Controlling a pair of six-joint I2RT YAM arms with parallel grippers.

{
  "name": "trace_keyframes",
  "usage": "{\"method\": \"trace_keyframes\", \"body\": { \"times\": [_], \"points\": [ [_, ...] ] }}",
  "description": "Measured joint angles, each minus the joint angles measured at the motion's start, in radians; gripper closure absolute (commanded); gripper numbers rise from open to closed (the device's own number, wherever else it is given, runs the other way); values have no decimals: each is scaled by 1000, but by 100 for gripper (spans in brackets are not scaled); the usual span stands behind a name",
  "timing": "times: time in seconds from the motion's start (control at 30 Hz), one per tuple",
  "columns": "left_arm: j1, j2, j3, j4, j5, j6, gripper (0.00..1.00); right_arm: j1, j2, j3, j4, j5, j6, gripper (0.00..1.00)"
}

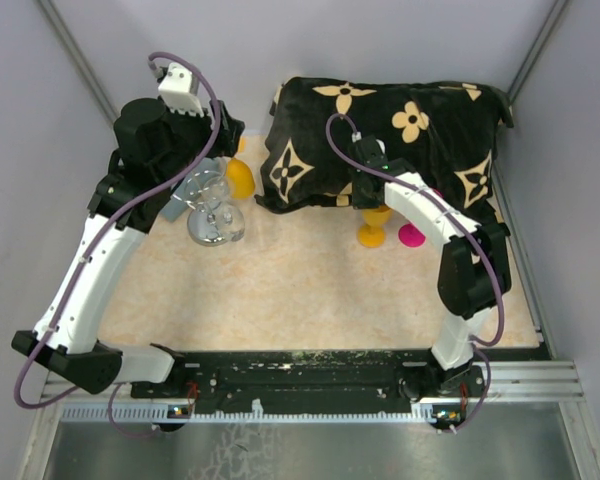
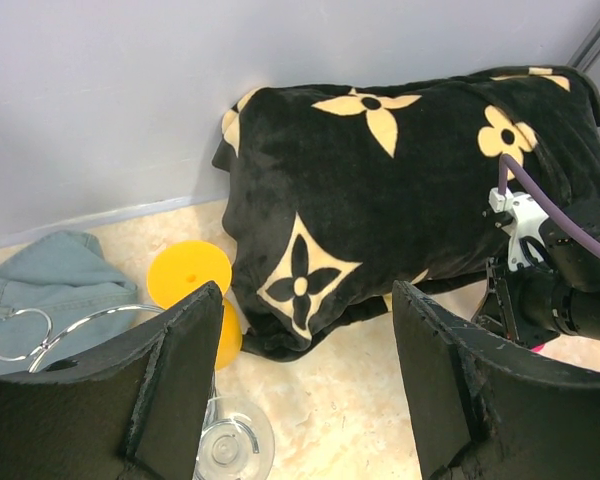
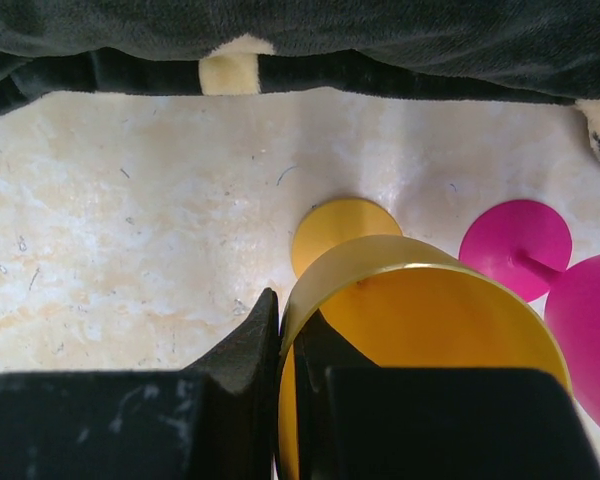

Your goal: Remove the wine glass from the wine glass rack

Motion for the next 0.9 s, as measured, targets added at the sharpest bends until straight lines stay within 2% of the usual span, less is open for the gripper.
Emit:
{"method": "trace_keyframes", "body": {
  "times": [0.17,0.3,0.5,0.63,0.73,0.9],
  "points": [
    [0,8,0,0,5,0,26,-2,6,0,0,1,11,52],
    [0,14,0,-1,8,0,26,-2,6,0,0,-2,9,37],
    [0,15,0,-1,8,-1,25,-2,6,43,-44,-20,4,31],
    [9,19,3,-1,5,-8,24,-2,5,160,-116,-32,2,26],
    [48,33,12,-4,16,-27,24,-2,3,314,-177,-49,0,23],
    [227,118,87,-24,77,-101,22,-4,54,697,-235,-145,13,23]
  ]
}}
